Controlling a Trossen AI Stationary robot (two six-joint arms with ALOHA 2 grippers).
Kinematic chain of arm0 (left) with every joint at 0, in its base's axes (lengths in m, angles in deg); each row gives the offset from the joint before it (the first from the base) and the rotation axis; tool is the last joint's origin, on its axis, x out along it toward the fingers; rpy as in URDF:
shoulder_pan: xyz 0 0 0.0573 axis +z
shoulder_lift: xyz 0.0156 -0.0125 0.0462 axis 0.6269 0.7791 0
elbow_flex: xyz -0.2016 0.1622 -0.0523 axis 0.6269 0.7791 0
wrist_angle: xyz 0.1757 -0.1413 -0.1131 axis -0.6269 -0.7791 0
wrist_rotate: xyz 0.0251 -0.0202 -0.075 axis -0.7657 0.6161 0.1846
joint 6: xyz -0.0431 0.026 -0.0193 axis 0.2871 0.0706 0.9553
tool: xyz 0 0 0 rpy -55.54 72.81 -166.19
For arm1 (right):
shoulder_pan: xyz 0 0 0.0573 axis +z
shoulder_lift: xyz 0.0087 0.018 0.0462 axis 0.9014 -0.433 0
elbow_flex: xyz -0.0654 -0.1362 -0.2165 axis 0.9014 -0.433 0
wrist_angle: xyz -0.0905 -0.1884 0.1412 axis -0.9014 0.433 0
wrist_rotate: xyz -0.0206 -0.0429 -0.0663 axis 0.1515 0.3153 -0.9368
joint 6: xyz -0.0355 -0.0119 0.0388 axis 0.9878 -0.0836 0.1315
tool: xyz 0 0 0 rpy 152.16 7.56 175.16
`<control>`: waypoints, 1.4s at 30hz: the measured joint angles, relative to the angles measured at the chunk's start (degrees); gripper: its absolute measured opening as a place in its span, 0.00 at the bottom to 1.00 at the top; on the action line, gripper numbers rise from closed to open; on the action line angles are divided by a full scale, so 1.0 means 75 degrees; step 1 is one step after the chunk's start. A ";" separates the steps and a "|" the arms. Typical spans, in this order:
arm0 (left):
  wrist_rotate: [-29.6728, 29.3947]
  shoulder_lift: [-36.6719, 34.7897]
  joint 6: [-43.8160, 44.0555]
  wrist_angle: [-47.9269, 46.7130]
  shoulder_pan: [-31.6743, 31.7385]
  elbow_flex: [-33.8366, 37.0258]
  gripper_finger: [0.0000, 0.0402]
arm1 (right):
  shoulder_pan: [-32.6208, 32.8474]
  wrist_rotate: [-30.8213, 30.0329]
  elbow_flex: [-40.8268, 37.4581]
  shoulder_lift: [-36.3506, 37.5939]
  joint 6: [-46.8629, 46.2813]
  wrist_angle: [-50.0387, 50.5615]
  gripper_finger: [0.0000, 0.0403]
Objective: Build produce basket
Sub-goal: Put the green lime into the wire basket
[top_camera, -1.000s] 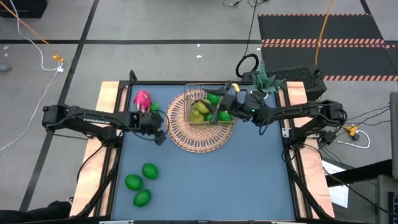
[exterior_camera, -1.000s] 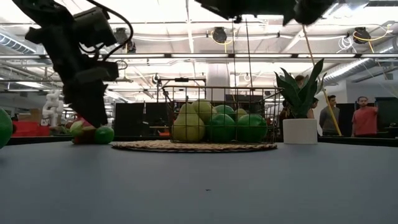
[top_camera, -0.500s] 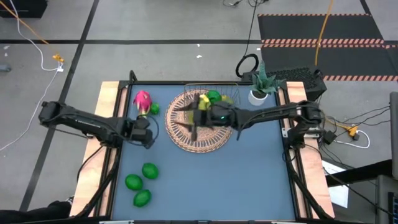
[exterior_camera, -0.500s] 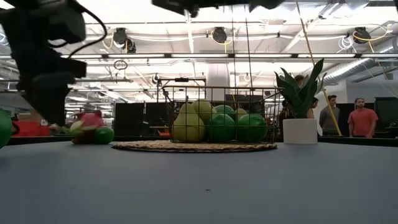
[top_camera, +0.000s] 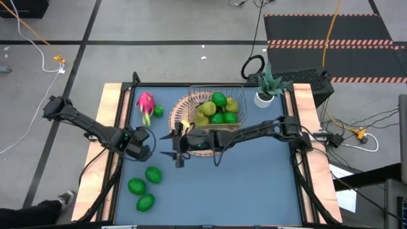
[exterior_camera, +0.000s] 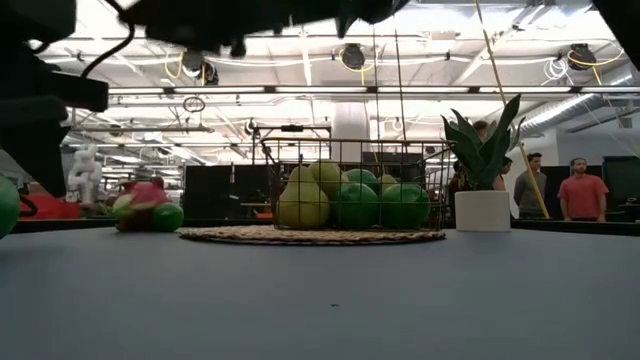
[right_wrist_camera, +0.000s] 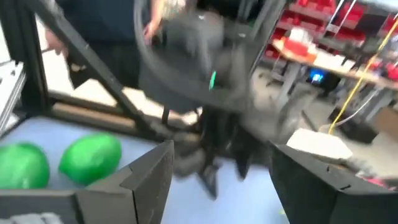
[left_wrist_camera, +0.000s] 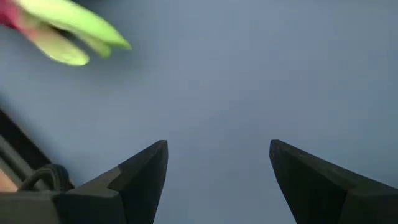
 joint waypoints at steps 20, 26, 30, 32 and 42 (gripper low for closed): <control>0.1483 0.0006 -0.0983 0.0133 -0.0464 0.0002 0.70 | 0.0517 0.0030 0.1336 -0.2813 0.0121 -0.0719 0.69; 0.1948 0.0005 -0.1619 0.0338 -0.0664 0.0002 0.70 | 0.0531 0.0034 0.1537 -0.2919 -0.0302 -0.0226 0.82; 0.2153 0.0005 -0.2325 0.0349 -0.0843 0.0002 0.70 | 0.0522 -0.0025 0.1543 -0.2817 -0.0690 0.0013 0.88; 0.2096 0.0003 -0.2747 0.0452 -0.0883 0.0002 0.70 | 0.0522 -0.0219 0.1540 -0.2721 -0.0753 0.0426 0.89; 0.2445 0.0005 -0.5072 0.1417 -0.1241 -0.0109 0.70 | 0.0543 0.0007 0.1021 -0.1823 -0.0833 0.2753 0.89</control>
